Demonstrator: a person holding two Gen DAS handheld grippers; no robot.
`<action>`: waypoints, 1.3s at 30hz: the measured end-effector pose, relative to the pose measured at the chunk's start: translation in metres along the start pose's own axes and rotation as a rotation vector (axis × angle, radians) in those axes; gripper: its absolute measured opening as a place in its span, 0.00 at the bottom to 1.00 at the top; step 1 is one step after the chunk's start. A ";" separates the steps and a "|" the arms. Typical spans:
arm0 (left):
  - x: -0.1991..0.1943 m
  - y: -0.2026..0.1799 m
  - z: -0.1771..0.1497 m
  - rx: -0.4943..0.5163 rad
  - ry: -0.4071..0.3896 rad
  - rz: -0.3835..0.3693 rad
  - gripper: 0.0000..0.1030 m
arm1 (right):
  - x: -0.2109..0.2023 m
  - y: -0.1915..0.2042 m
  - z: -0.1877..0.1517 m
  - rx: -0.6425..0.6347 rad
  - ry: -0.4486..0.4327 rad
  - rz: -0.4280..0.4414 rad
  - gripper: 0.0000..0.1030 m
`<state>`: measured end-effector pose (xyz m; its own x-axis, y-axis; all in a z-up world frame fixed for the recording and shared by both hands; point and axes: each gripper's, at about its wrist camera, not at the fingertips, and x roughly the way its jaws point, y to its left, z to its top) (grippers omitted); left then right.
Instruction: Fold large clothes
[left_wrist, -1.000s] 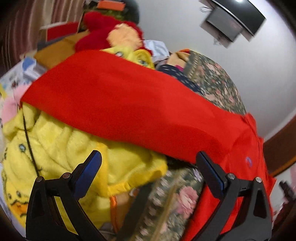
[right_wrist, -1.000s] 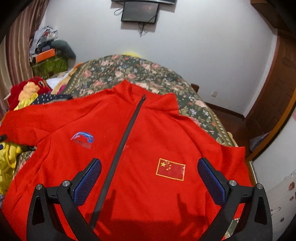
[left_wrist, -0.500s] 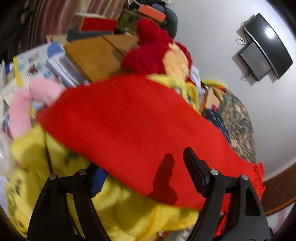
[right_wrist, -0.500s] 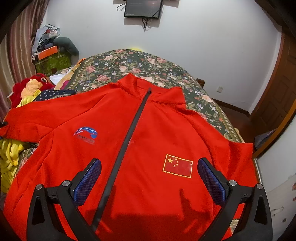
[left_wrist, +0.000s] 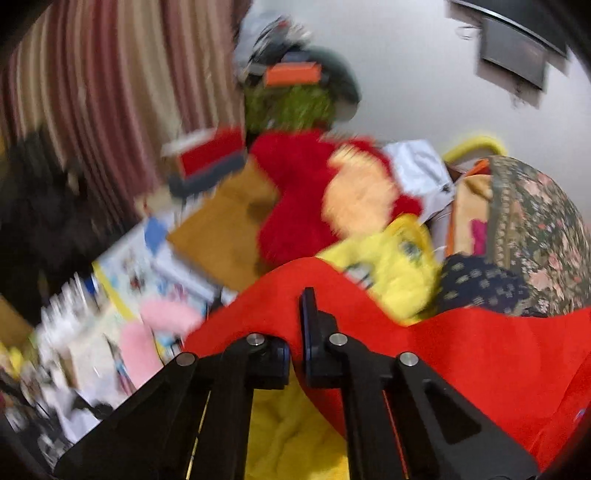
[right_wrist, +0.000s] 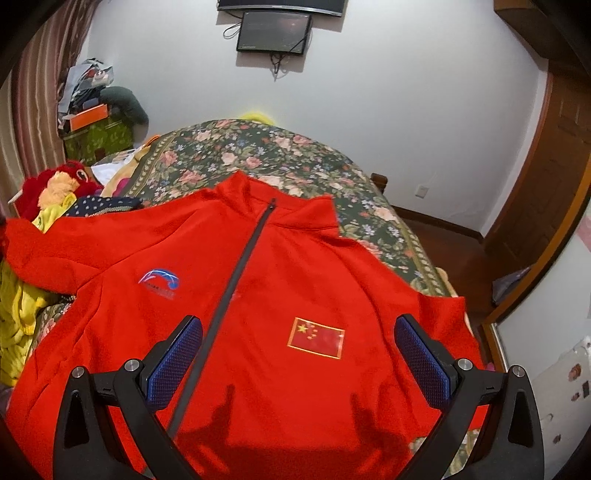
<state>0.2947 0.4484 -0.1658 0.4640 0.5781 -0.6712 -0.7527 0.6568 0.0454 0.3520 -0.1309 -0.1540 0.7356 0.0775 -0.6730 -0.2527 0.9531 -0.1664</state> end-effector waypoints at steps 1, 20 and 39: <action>-0.012 -0.013 0.009 0.034 -0.033 -0.004 0.04 | -0.002 -0.003 0.000 0.004 -0.001 -0.001 1.00; -0.176 -0.301 0.004 0.403 -0.215 -0.508 0.03 | -0.024 -0.084 -0.024 0.102 -0.001 -0.004 1.00; -0.173 -0.440 -0.221 0.851 0.156 -0.683 0.04 | -0.008 -0.120 -0.056 0.192 0.098 0.006 1.00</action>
<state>0.4425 -0.0470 -0.2332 0.5510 -0.0613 -0.8322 0.2351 0.9683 0.0844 0.3410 -0.2626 -0.1691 0.6674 0.0630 -0.7420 -0.1256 0.9917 -0.0287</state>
